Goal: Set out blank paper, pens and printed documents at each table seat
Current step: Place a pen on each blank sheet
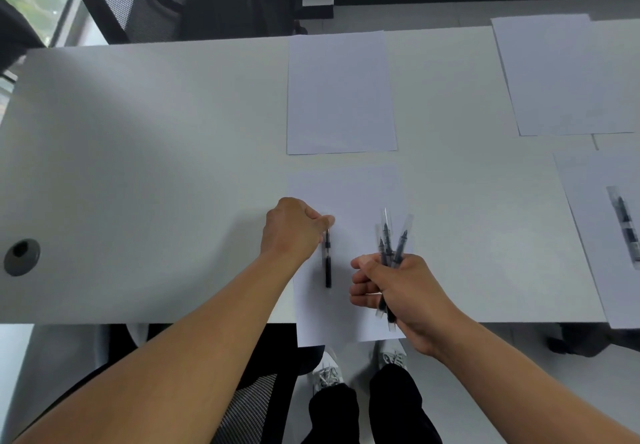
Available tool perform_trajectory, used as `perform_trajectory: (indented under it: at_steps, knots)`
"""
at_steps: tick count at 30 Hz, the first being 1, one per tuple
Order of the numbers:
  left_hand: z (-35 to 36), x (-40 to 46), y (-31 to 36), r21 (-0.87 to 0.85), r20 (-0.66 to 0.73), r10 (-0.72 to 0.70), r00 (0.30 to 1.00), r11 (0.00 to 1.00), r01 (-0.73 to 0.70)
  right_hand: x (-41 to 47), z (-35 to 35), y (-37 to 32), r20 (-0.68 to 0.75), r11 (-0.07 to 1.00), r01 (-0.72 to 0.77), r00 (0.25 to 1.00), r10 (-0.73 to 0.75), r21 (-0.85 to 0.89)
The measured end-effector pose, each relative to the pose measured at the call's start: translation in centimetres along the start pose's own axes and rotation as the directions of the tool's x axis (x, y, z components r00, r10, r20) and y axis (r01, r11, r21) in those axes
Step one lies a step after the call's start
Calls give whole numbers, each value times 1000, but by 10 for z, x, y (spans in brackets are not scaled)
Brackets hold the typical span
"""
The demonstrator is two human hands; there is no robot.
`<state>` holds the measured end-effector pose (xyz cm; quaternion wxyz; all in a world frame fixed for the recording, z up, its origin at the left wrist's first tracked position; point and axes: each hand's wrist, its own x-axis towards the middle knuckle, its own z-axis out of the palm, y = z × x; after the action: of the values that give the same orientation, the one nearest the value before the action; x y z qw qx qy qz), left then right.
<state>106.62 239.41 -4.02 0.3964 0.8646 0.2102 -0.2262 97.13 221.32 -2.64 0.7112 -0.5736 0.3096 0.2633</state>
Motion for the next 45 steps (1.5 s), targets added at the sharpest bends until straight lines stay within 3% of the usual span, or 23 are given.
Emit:
perform_trajectory:
  at_steps: [15,25,35,45]
  knots:
    - [-20,-48,28,-6,-19,123,992,992,-124,-44,5,-5,-24,997,83,996,-83,-1]
    - [-23,-120,100,6,-5,376,927,927,-376,-112,-22,-28,-97,969,243,967,-237,53]
    - [48,-239,214,64,108,625,773,771,-633,-217,-139,-69,-294,889,448,865,-406,89]
    - [229,-439,337,0,285,810,513,535,-845,-378,-365,-38,-535,784,610,703,-468,115]
